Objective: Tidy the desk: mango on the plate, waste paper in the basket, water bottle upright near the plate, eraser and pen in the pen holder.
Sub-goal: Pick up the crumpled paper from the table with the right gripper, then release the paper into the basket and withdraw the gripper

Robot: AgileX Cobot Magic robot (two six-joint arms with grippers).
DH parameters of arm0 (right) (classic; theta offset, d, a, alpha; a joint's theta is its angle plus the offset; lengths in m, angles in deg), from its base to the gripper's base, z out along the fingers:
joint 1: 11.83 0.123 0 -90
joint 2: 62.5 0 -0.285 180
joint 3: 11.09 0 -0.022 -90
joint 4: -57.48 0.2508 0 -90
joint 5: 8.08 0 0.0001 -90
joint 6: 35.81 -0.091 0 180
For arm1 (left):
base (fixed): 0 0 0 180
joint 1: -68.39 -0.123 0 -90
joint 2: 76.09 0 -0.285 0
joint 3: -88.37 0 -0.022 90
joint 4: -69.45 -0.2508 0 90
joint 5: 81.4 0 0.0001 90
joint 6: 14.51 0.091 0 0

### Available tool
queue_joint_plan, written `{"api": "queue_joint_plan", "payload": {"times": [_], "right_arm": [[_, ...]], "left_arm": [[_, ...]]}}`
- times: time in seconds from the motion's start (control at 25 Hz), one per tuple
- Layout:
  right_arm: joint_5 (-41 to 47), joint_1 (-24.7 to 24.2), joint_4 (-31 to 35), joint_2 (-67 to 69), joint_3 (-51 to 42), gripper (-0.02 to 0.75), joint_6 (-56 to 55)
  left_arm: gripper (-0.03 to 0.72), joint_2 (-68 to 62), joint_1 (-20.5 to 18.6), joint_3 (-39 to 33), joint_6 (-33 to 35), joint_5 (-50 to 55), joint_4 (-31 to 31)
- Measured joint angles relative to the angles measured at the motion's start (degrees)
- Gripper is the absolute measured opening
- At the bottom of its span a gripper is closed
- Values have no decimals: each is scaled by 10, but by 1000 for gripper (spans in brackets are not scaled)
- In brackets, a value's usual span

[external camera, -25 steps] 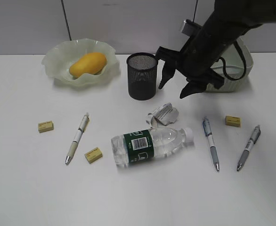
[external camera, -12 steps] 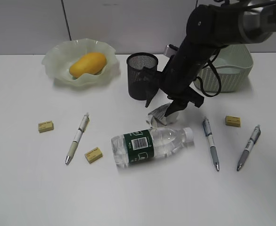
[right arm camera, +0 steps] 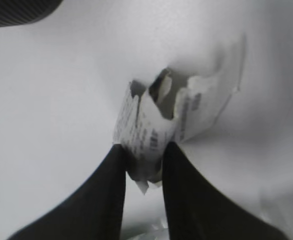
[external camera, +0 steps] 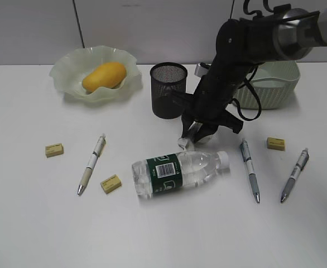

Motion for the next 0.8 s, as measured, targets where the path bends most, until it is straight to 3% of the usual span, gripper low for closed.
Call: {"api": "queue_joint_plan", "payload": {"times": [0.24,0.8], "right_arm": [[0,0,-4,0,3,74,-1],[94,0,-7,-51,56,55,120]], "left_arm": [[470,0,0,0,0,0,0],[465,0,0,0,0,0,0]]}}
